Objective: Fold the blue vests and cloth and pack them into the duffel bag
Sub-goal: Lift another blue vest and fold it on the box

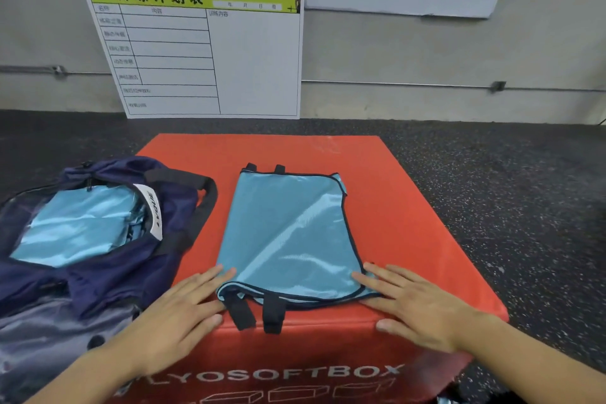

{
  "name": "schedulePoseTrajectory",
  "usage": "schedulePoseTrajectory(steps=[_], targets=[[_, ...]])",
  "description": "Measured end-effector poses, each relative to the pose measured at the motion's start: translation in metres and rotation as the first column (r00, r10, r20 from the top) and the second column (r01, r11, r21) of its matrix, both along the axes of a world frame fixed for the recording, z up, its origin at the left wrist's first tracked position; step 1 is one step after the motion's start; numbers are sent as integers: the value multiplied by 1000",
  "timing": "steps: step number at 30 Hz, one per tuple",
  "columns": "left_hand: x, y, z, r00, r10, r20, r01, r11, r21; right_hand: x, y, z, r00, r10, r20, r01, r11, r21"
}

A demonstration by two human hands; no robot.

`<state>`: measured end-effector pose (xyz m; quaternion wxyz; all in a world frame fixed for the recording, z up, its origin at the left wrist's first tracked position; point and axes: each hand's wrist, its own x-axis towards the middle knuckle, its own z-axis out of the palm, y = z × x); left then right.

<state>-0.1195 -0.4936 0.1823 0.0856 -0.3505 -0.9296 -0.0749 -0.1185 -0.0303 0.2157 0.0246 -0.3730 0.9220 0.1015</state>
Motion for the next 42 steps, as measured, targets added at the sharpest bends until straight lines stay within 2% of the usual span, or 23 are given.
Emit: schedulePoseTrajectory(steps=[2, 4, 7, 9, 11, 14, 16, 18, 20, 23, 25, 27, 29, 32, 34, 37, 39, 42], targets=[[-7, 4, 3, 995, 15, 103, -24, 996, 89, -6, -3, -3, 999, 11, 50, -8, 998, -69], [-13, 10, 11, 968, -2, 252, -63, 966, 250, -14, -5, -3, 993, 1, 114, 16, 990, -142], [-21, 16, 30, 848, -53, 527, -215, 874, 435, -22, -12, 13, 956, -73, 284, 179, 913, -368], [-26, 21, 41, 776, -53, 628, -336, 809, 483, -28, -12, 26, 884, -104, 456, 358, 778, -516], [-32, 28, 45, 747, -37, 664, -436, 727, 531, -39, -11, 33, 805, -53, 590, 487, 626, -608], [-46, 36, 38, 717, -4, 697, -546, 619, 565, -65, -15, 24, 773, -49, 632, 601, 374, -706], [-53, 38, 30, 689, -1, 725, -594, 574, 564, -80, -21, 13, 732, -61, 679, 668, 259, -698], [-60, 36, 21, 673, 14, 740, -626, 543, 559, -90, -23, 0, 642, -71, 763, 755, 232, -614], [-65, 32, 16, 659, 23, 752, -644, 532, 549, -94, -22, -7, 566, -83, 820, 810, 245, -533], [-67, 30, 16, 659, 4, 752, -622, 565, 542, -89, -24, 1, 539, -105, 836, 834, 202, -513], [-66, 30, 18, 643, -32, 766, -602, 596, 531, -79, -25, 12, 475, 5, 880, 873, 119, -472], [-66, 29, 19, 622, -50, 781, -590, 626, 509, -71, -24, 18, 413, 133, 901, 895, 122, -429], [-66, 29, 16, 619, -44, 784, -573, 658, 489, -66, -21, 16, 406, 127, 905, 884, 198, -424], [-65, 31, 12, 632, -42, 774, -558, 668, 492, -70, -26, 7, 517, -54, 854, 816, 331, -473], [-65, 32, 11, 631, -49, 774, -574, 641, 509, -75, -33, 5, 584, -117, 803, 773, 383, -506], [-64, 31, 11, 621, -67, 781, -628, 554, 547, -83, -39, 7, 664, -140, 734, 725, 360, -587], [-64, 29, 10, 617, -87, 782, -647, 510, 567, -86, -41, 12, 668, -126, 734, 722, 349, -597], [-63, 29, 6, 613, -78, 786, -637, 540, 550, -88, -45, 10, 631, -112, 767, 713, 472, -518]])
